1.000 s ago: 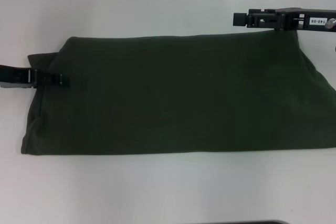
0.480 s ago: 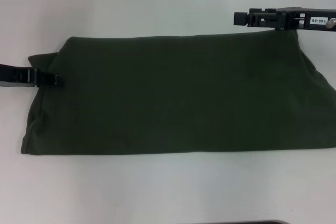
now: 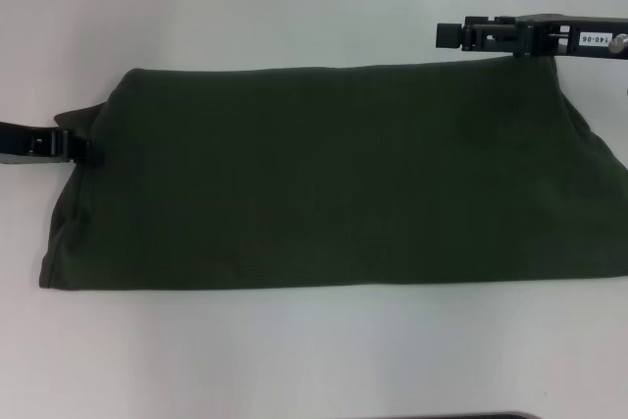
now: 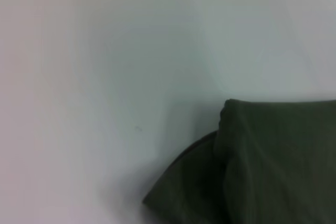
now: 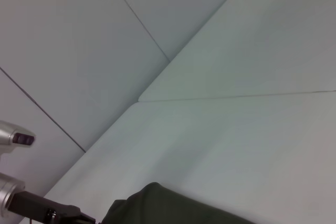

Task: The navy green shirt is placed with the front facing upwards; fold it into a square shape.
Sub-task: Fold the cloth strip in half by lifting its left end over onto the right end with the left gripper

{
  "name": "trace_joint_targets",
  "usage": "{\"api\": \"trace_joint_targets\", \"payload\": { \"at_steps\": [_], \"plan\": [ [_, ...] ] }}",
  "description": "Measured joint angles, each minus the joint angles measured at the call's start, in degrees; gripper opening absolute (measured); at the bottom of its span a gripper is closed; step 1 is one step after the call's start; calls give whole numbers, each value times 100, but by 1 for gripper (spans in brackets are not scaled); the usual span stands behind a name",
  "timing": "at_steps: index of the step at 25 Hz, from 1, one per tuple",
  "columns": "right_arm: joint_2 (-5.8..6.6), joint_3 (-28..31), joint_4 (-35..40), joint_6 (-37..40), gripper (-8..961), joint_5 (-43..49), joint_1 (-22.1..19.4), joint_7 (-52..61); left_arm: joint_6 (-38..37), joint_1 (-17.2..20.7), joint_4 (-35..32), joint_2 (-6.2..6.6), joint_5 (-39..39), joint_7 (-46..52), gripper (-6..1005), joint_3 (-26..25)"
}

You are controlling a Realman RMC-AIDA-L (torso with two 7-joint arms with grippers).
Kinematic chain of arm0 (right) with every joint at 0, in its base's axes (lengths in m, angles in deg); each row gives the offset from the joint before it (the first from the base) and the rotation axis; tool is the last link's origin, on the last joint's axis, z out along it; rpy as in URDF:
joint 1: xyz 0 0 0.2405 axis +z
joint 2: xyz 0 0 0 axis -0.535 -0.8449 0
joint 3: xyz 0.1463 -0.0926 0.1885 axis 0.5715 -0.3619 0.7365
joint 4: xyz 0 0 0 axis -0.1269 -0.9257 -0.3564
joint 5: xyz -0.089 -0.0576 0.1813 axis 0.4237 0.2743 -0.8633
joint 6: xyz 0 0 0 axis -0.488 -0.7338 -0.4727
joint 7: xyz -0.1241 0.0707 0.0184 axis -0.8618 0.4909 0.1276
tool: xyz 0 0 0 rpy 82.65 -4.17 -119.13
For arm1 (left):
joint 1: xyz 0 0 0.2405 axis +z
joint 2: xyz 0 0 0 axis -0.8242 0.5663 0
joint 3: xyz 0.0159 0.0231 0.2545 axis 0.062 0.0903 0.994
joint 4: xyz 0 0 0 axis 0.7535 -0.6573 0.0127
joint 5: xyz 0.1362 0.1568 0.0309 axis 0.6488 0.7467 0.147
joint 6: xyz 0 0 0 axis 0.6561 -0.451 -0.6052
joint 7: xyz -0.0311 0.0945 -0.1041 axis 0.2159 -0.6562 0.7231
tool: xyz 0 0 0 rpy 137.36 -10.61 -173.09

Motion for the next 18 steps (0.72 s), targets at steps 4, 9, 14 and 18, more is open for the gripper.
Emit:
{"api": "trace_joint_targets", "payload": {
  "at_steps": [4,9,14,18],
  "plan": [
    [-2,0,0,0,914,4,-17,-3,20,11,-6,0,0,8,152,-1],
    [-5,0,0,-1,913,-3,-43,-9,43,7,-12,2,-14,19,94,-1],
    [-5,10,0,-3,912,-3,-61,-19,-181,11,-43,35,-331,-30,94,-101],
    [-9,44,0,-4,912,-3,-70,-32,-450,59,-145,57,-636,-89,94,-112]
  ]
}}
